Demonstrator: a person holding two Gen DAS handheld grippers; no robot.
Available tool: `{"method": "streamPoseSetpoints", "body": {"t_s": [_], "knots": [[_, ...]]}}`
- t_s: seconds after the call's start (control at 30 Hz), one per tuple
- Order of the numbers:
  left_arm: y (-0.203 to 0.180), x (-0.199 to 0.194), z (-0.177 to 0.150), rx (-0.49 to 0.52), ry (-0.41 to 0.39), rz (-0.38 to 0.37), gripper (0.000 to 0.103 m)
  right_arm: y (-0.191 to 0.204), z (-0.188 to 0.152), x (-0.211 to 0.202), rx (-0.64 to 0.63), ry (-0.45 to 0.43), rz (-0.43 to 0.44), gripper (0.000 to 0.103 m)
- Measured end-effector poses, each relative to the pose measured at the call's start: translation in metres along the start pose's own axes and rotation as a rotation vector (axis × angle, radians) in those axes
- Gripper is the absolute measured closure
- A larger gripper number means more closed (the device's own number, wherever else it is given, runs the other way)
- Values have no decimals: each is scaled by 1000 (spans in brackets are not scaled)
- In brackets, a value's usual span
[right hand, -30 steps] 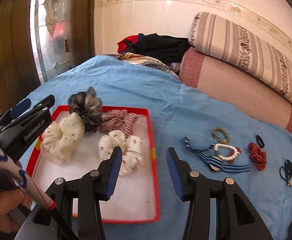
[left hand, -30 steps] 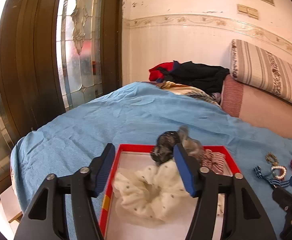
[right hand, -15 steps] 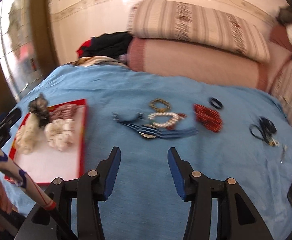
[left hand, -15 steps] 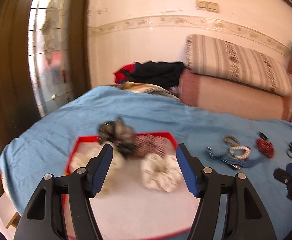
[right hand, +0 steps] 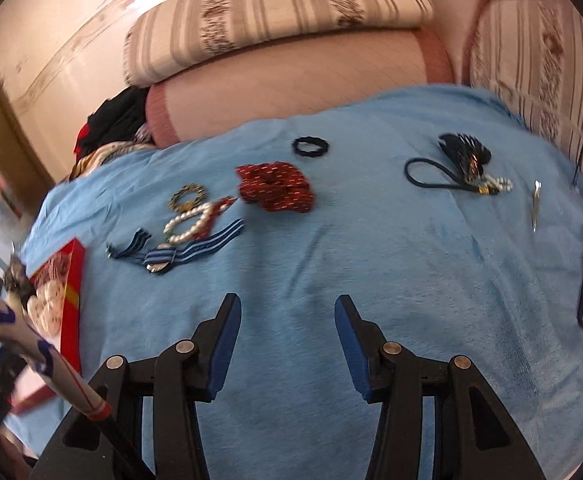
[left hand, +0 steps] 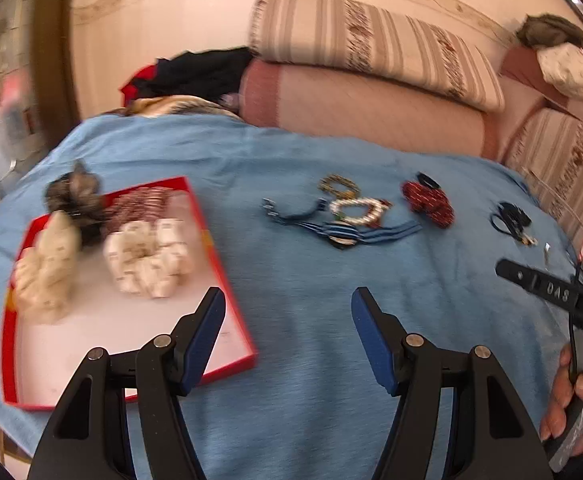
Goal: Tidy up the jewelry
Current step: 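Move both open tools over to the jewelry lying on the bedspread, then grasp the pearl bracelet with the left tool while the right tool grasps the red polka-dot scrunchie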
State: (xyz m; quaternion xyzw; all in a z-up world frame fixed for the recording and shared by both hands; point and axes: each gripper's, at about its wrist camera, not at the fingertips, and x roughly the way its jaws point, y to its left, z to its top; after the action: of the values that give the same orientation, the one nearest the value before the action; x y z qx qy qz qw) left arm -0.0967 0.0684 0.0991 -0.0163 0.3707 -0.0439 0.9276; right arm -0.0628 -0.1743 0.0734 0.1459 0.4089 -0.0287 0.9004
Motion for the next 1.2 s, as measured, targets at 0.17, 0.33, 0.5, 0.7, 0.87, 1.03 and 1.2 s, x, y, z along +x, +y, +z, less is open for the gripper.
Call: {"method": "streamPoseSetpoints", "body": {"t_s": [0.17, 0.33, 0.5, 0.7, 0.87, 1.03, 1.2], "knots": [[-21, 25, 18, 11, 40, -47, 38, -20, 20, 7, 52, -2, 23, 50], [-37, 46, 32, 60, 45, -71, 38, -34, 46, 28, 110, 16, 70, 50], [-44, 72, 43, 82, 74, -89, 38, -34, 77, 64, 157, 42, 136, 40], [-41, 95, 52, 84, 102, -90, 38, -32, 95, 126, 198, 108, 155, 36], [-40, 114, 72, 55, 127, -120, 38, -26, 86, 146, 144, 145, 216, 94], [-43, 147, 108, -16, 186, -164, 41, -29, 97, 107, 154, 38, 185, 95], [-48, 197, 123, -34, 329, -166, 66, -40, 103, 89, 177, 14, 221, 94]]}}
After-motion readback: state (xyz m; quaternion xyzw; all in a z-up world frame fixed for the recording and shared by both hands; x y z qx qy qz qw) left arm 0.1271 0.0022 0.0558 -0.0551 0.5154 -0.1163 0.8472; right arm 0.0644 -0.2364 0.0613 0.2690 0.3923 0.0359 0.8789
